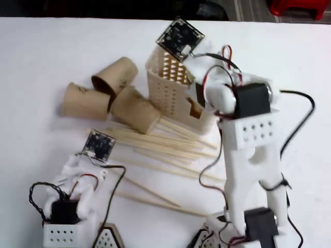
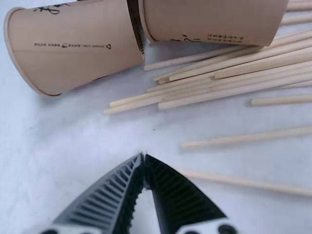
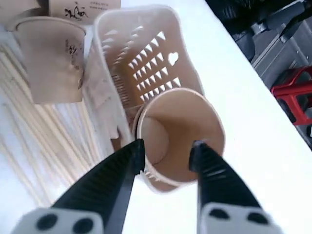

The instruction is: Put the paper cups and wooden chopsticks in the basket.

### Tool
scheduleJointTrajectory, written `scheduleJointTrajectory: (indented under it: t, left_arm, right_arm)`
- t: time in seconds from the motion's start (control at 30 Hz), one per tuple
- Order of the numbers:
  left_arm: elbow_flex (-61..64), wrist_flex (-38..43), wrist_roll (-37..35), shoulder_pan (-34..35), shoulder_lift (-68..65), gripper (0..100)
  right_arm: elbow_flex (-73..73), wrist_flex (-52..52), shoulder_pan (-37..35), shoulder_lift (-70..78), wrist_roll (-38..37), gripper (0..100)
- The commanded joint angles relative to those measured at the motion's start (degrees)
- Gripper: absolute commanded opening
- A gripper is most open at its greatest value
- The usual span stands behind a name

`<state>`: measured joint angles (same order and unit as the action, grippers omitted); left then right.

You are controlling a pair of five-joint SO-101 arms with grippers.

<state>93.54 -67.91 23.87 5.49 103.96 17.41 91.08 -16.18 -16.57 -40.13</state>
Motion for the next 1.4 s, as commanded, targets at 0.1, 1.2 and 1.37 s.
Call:
scheduleJointTrajectory:
  t: [0.1, 1.2, 1.37]
  left_arm:
    - [-2.37, 0.88, 0.62, 1.8, 0.57, 3]
    - [-46.59, -3.25, 2.46, 25.63, -36.62, 21]
    - [-58.9, -3.52, -6.77, 21.41, -56.48, 28]
  right_arm:
    - [1.14, 7.43, -8.92, -10.95, 0.53, 14.8]
    - [-45.71, -11.74, -23.96, -14.73, 23.65, 14.9]
    - [-50.73, -15.6, -18.95, -21.76, 23.65, 14.9]
